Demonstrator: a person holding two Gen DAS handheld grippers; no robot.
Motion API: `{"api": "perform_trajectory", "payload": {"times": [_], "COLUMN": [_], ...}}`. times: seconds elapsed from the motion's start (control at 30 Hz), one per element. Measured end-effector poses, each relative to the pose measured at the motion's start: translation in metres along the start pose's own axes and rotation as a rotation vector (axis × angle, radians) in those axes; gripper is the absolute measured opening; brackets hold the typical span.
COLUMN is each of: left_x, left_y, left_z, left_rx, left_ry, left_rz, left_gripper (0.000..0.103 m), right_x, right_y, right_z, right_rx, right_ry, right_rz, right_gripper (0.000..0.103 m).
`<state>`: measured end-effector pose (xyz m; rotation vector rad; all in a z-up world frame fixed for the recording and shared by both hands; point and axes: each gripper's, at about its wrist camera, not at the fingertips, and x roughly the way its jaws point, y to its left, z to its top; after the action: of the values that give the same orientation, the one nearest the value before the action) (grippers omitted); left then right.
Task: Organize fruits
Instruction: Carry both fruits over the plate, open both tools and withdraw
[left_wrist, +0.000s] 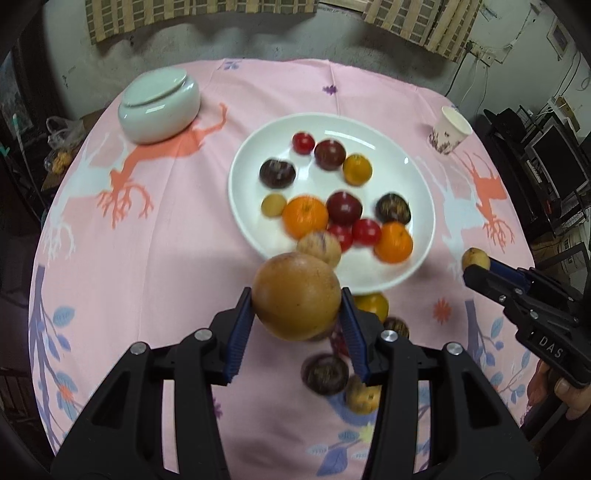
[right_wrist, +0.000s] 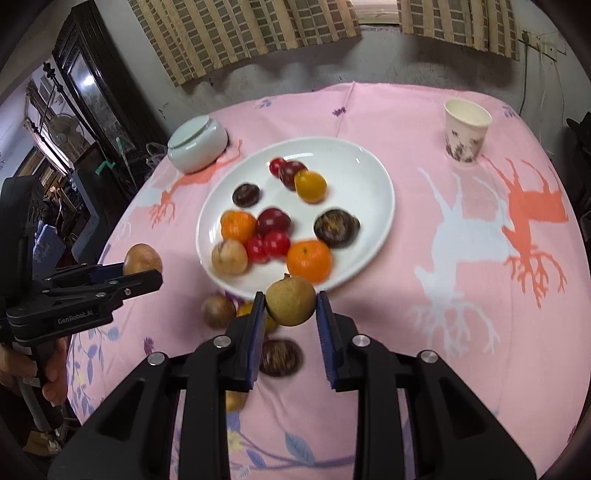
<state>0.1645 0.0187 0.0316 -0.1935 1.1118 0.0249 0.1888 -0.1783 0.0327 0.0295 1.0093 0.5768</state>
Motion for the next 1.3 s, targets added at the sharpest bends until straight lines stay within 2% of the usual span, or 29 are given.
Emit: {"api": "perform_trajectory", "payload": {"times": [0.3,0.5,0.6,0.8,0.9,0.93,0.97,1.0,1.1,1.3], "left_x": [0.029,0.051,0.06,0.049,0.041,0.038,0.034,0.031,0.022,0.018], "left_y": [-0.007,-0.002,0.001,0.002,0.004,0.005,0.005,0.006,0.008,0.017], "left_z": [0.039,0.052,0.056,0.055,0.052,0.05,0.046,0.043,0.025,-0.024], "left_rx": [0.011,-0.013,-0.038,-0.043,-0.061,-0.066,-0.069,-0.069,-0.064,-0.103], "left_ry": [-0.011,0.01,0.035,-0.005,-0.013,-0.014,-0.016,-0.016,-0.016,0.059], "left_rz": [-0.016,-0.021,-0.025,-0.022,-0.021,-0.024,-0.026,-0.025,-0.017,-0.021], "left_gripper": [0.047,0.047,0.047,0.06,0.064,0.064,0.065,0.067,0.069,0.07], "right_x": [0.037,0.063,0.075,0.071,0.065,0.062,0.057,0.052,0.043,0.029], "right_y": [0.003,-0.004,-0.012,-0.018,-0.019,-0.019,-0.019,-0.02,-0.021,-0.031], "right_z": [0.039,0.046,0.049,0.043,0.038,0.036,0.032,0.028,0.01,-0.039], "right_rx": [-0.001,0.034,0.094,0.139,0.149,0.153,0.16,0.164,0.159,0.207], "right_ry": [-0.023,0.003,0.036,0.037,0.034,0.03,0.023,0.016,0.036,0.11], "right_rz": [0.024,0.014,0.024,0.019,0.012,0.015,0.016,0.014,0.012,-0.016], "right_gripper": [0.028,0.028,0.028,0.031,0.035,0.042,0.056,0.06,0.061,0.062]}}
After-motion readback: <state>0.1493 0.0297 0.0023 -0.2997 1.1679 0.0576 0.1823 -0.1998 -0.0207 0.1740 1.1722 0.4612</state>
